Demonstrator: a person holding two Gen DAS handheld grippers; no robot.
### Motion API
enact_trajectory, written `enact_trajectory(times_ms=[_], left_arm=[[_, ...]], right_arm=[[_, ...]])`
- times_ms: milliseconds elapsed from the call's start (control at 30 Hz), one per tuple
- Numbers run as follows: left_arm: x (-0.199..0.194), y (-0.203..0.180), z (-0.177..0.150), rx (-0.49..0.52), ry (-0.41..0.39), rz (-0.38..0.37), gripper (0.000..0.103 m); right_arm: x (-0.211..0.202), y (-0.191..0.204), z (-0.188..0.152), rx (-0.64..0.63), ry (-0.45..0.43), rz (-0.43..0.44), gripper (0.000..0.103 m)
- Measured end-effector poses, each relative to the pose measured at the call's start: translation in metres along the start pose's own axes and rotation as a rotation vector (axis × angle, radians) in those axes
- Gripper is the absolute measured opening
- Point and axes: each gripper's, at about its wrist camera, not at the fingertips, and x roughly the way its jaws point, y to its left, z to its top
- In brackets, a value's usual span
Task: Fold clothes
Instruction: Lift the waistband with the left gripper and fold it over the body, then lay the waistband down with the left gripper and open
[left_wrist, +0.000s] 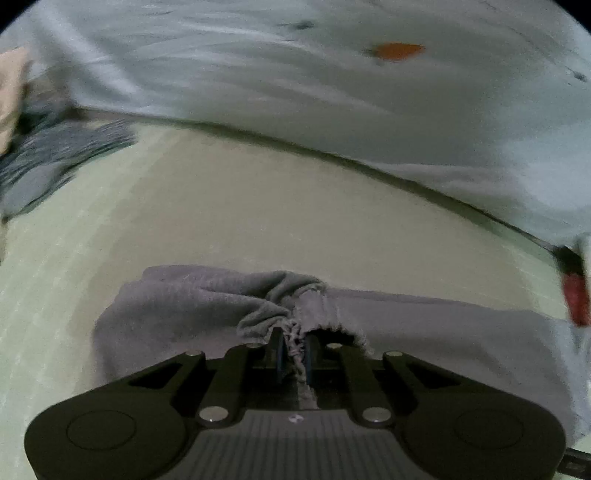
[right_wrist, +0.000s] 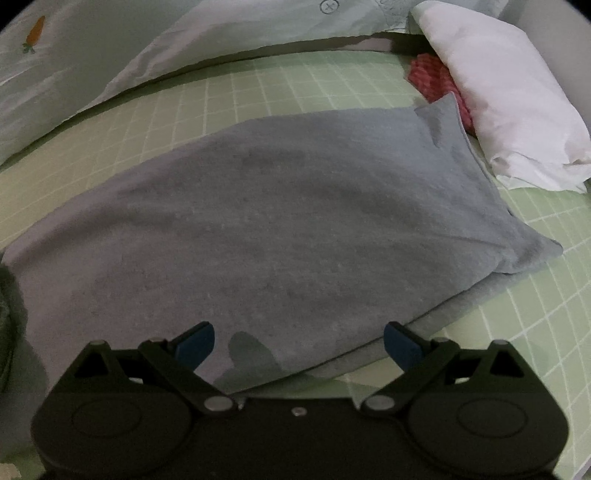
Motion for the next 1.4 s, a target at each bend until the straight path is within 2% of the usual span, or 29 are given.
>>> enact_trajectory(times_ms=[133, 167, 267, 367, 433, 533, 600, 700, 833, 967, 1033, 1100, 1167, 1267, 1400], left_arm=[[0.016, -0.04, -0.005, 0.106, 0.036, -0.058, 0.015], [0.02, -0.047, -0.009, 0.129, 0.047, -0.051, 0.022], [0.016, -0.045, -0.012, 0.109, 0.058, -0.091, 0.029], [-0.003, -0.024, -0.011, 0.035, 0.021, -0.119, 0.047], [-0.02, -0.009, -0.012, -0.014, -0.03, -0.092, 0.053], [-0.038, 0.016, -0.012, -0.061, -0.074, -0.014, 0.054], [-0.041, 0.03, -0.017, -0.08, -0.068, 0.057, 0.054], [-0.033, 0.041, -0.029, -0.108, -0.007, 0.126, 0.054], [-0.02, 0.035, -0.05, -0.06, 0.077, 0.131, 0.054], [-0.011, 0.0, -0.066, 0.08, 0.128, 0.114, 0.055], [-0.007, -0.015, -0.07, 0.154, 0.142, 0.089, 0.059], [-0.003, -0.027, -0.075, 0.204, 0.166, 0.047, 0.072], [0.002, -0.035, -0.08, 0.23, 0.196, 0.018, 0.075], [0.006, -0.041, -0.087, 0.267, 0.221, 0.033, 0.075], [0.0, -0.04, -0.083, 0.256, 0.211, 0.033, 0.076]], right_arm=[[0.001, -0.001, 0.0, -0.003, 0.001, -0.002, 0.099], [0.0, -0.001, 0.0, -0.004, -0.001, -0.003, 0.099], [-0.002, -0.003, 0.0, -0.002, -0.012, -0.007, 0.099], [-0.003, -0.006, 0.0, 0.01, -0.02, -0.012, 0.099], [-0.002, -0.007, 0.001, 0.018, -0.017, -0.011, 0.099], [0.0, -0.007, 0.001, 0.018, -0.012, -0.008, 0.099], [0.001, -0.006, 0.001, 0.014, -0.01, -0.005, 0.099], [0.0, -0.005, 0.002, 0.004, -0.012, -0.002, 0.099], [-0.001, -0.004, 0.0, -0.005, -0.017, 0.0, 0.099], [-0.004, -0.005, -0.001, -0.001, -0.027, 0.001, 0.099], [-0.004, -0.006, -0.001, 0.006, -0.029, 0.002, 0.099], [-0.004, -0.008, -0.001, 0.014, -0.03, 0.005, 0.099], [-0.004, -0.011, 0.001, 0.023, -0.038, 0.0, 0.099], [-0.004, -0.022, 0.006, 0.035, -0.064, -0.024, 0.099], [-0.002, -0.046, 0.02, 0.018, -0.131, -0.088, 0.099]])
